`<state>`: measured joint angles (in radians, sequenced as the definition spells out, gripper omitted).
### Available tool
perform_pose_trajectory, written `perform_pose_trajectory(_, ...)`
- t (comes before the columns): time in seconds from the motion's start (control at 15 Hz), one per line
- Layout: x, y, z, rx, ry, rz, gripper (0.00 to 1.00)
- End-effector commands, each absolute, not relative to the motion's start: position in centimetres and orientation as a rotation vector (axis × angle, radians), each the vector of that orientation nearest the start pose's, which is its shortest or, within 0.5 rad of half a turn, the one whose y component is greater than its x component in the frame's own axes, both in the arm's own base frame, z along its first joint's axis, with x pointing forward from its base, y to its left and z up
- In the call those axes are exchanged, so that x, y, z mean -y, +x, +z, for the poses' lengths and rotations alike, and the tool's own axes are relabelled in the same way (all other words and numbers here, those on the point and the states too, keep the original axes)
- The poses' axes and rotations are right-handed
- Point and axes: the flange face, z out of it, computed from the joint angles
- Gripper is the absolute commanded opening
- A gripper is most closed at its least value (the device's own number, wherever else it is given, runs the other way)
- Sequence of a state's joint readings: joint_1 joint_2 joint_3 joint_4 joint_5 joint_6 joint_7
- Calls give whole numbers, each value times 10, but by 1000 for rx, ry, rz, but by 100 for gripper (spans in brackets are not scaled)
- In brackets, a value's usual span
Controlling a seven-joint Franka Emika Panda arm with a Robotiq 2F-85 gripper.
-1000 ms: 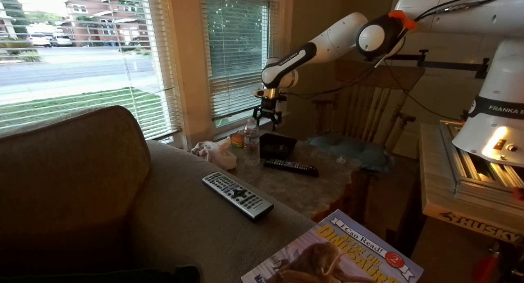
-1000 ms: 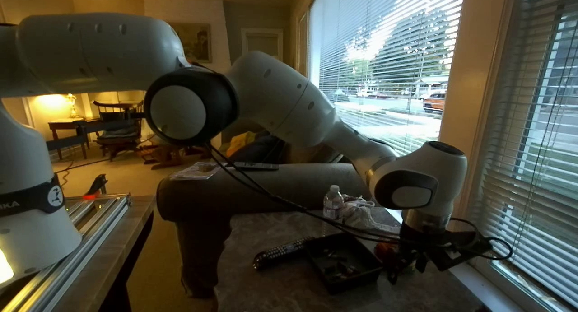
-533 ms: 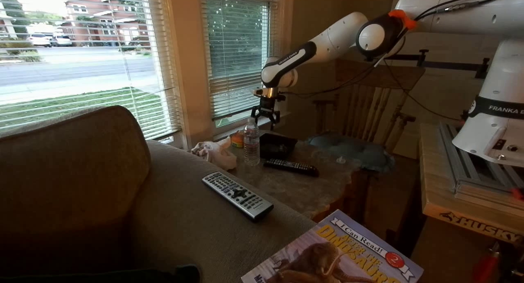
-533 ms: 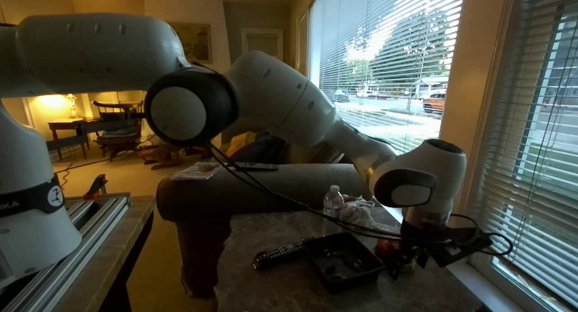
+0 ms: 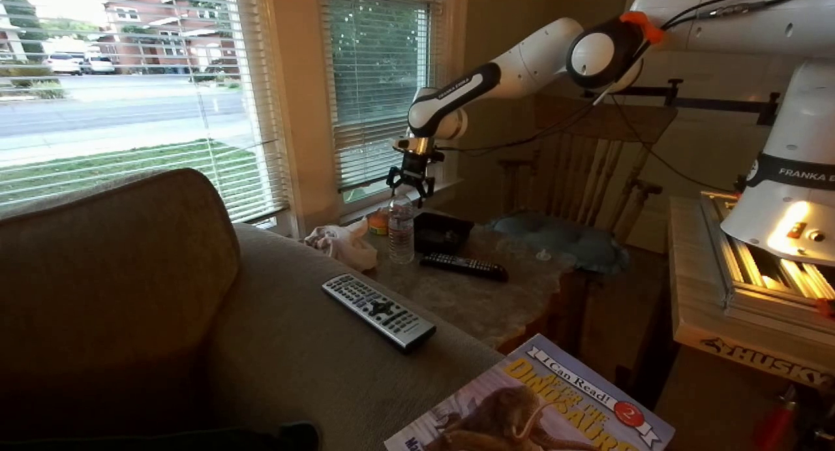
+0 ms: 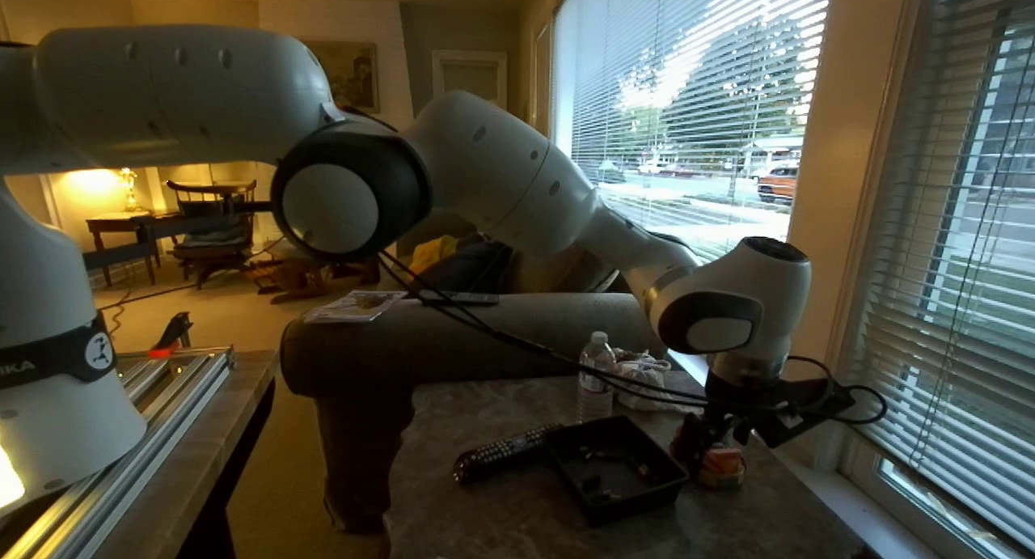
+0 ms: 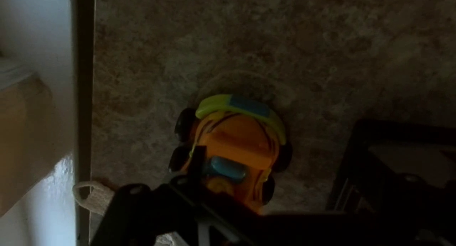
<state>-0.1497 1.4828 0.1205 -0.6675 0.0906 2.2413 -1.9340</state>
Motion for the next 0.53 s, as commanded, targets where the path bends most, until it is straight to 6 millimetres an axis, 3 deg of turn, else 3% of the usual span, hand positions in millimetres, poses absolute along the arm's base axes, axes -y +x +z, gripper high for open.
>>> perform_pose_trajectory(0.0, 64, 786, 40, -2418, 1999, 389, 100)
perform_pose_trajectory(0.47, 75, 786, 39, -2374, 1986, 507, 100)
